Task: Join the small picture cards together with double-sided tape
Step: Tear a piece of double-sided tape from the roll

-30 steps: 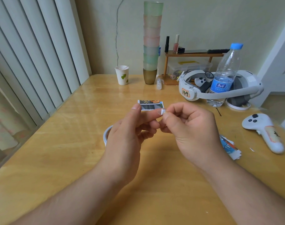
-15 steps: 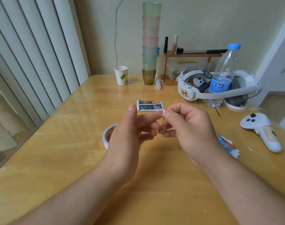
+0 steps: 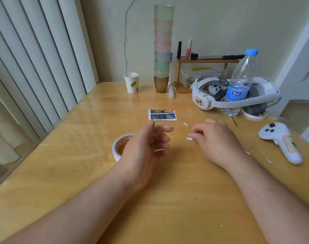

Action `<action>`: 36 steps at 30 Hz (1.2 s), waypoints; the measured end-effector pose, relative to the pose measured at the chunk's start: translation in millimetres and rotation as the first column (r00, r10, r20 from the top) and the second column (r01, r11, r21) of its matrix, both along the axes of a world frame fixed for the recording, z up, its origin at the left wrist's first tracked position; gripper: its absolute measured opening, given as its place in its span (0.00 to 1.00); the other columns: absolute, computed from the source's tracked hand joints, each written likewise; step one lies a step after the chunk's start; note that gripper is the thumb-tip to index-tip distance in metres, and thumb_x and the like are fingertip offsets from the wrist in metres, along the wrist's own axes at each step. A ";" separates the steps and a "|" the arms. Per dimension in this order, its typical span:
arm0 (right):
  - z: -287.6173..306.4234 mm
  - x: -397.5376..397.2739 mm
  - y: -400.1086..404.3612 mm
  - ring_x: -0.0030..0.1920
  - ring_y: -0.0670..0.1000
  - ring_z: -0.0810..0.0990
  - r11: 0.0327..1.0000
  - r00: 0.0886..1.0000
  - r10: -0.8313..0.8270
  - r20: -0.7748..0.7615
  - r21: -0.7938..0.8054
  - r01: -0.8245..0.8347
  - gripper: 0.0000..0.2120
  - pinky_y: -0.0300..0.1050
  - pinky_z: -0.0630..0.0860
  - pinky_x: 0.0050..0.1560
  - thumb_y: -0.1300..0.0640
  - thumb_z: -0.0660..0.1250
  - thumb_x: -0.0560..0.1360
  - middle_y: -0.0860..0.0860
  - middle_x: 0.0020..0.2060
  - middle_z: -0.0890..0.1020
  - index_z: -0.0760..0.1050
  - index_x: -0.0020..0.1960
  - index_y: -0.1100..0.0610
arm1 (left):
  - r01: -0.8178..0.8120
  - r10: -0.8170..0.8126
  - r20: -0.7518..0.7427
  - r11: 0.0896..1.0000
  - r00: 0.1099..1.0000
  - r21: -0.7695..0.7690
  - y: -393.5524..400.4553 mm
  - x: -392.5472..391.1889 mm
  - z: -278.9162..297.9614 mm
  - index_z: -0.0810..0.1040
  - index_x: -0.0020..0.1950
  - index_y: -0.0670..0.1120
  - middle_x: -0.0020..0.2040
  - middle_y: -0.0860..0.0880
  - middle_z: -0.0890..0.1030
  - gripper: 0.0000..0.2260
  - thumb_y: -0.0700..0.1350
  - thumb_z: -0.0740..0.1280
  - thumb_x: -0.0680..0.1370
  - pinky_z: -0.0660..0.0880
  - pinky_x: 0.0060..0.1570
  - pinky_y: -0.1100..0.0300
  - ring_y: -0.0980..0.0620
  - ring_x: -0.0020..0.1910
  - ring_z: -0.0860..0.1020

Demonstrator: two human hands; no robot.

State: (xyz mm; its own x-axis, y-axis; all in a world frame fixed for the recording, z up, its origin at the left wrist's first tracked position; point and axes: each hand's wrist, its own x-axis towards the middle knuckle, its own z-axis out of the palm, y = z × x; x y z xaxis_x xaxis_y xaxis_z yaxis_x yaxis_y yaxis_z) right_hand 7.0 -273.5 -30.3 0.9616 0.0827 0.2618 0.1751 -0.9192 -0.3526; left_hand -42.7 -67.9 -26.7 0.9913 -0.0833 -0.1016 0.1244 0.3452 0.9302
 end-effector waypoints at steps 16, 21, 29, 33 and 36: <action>11.5 3.1 -6.4 0.52 0.47 0.80 0.962 0.995 -0.087 0.044 0.265 0.072 0.13 0.42 0.74 0.49 0.60 0.66 0.81 0.42 0.48 0.85 0.85 0.53 0.44 | 0.158 -0.158 0.035 0.987 0.987 0.022 -16.6 2.8 -8.8 0.87 0.53 0.46 0.44 0.46 0.80 0.23 0.57 0.56 0.86 0.74 0.49 0.54 0.49 0.42 0.77; 38.5 -4.3 -58.2 0.48 0.45 0.80 0.962 0.984 -0.076 -0.160 0.246 0.115 0.11 0.45 0.75 0.48 0.58 0.69 0.81 0.44 0.48 0.83 0.84 0.50 0.42 | 0.217 -0.236 0.135 0.966 0.962 0.141 -22.9 -1.5 -10.5 0.88 0.54 0.47 0.46 0.47 0.81 0.22 0.59 0.59 0.82 0.74 0.50 0.53 0.50 0.44 0.77; 13.9 -18.7 -91.3 0.53 0.41 0.75 0.998 0.932 0.039 -0.361 -0.035 -0.055 0.19 0.44 0.73 0.57 0.45 0.74 0.76 0.41 0.54 0.72 0.75 0.65 0.33 | 0.233 -0.288 0.199 0.937 0.937 0.259 -32.5 -8.9 -11.5 0.86 0.58 0.44 0.45 0.48 0.80 0.22 0.57 0.59 0.82 0.74 0.53 0.49 0.50 0.46 0.76; 6.4 -12.7 -96.1 0.51 0.41 0.77 0.998 0.950 0.036 -0.311 0.061 -0.018 0.13 0.43 0.75 0.54 0.45 0.79 0.71 0.42 0.52 0.74 0.78 0.51 0.37 | 0.233 -0.275 0.188 0.948 0.943 0.218 -29.1 -4.8 -13.8 0.86 0.57 0.45 0.46 0.46 0.80 0.22 0.58 0.59 0.82 0.74 0.52 0.50 0.49 0.46 0.77; 7.0 -11.8 -97.5 0.43 0.45 0.77 0.987 0.960 0.001 -0.281 0.157 0.045 0.10 0.42 0.71 0.40 0.48 0.80 0.71 0.47 0.46 0.79 0.79 0.45 0.43 | 0.243 -0.275 0.167 0.952 0.947 0.186 -28.7 -2.4 -14.2 0.86 0.58 0.44 0.47 0.45 0.80 0.23 0.59 0.59 0.82 0.73 0.51 0.51 0.48 0.46 0.76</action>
